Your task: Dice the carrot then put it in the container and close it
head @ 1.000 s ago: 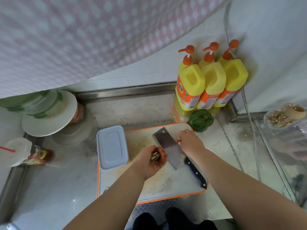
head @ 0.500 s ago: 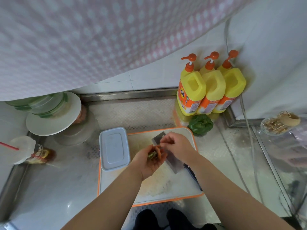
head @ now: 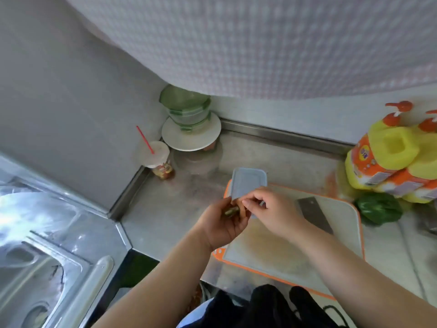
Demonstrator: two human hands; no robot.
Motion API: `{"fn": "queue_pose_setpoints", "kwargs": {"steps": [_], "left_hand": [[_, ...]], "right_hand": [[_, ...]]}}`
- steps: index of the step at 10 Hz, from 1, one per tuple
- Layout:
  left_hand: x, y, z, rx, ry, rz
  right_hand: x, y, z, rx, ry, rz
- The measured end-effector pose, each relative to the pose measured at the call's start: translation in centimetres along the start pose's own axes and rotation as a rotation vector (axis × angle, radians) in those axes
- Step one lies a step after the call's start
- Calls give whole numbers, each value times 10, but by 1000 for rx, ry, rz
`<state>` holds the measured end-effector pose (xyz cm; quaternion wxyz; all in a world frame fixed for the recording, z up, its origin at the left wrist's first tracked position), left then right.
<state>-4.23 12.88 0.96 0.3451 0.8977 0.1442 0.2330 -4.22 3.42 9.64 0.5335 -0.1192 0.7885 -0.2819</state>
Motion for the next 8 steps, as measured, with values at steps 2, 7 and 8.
{"fn": "queue_pose_setpoints", "kwargs": {"steps": [2,7,8], "left_hand": [[63,-119,-54,192,175,-91],[35,-438,-65,815,146,308],[53,-425,-76,869,183,413]], "right_hand": [[-43,96,0,-231,-30,-188],[-64,173,-7,-387,-28,-304],[-64,166,-6,-370,26,-247]]}}
Point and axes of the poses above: each hand's wrist, its own z-axis towards the middle knuckle, its own y-axis out of the palm, x = y × z, the point moved 10 cm from there along z, towards the middle knuckle, and after that the axes turned 15 degrees about y, right-handed, at the moved point
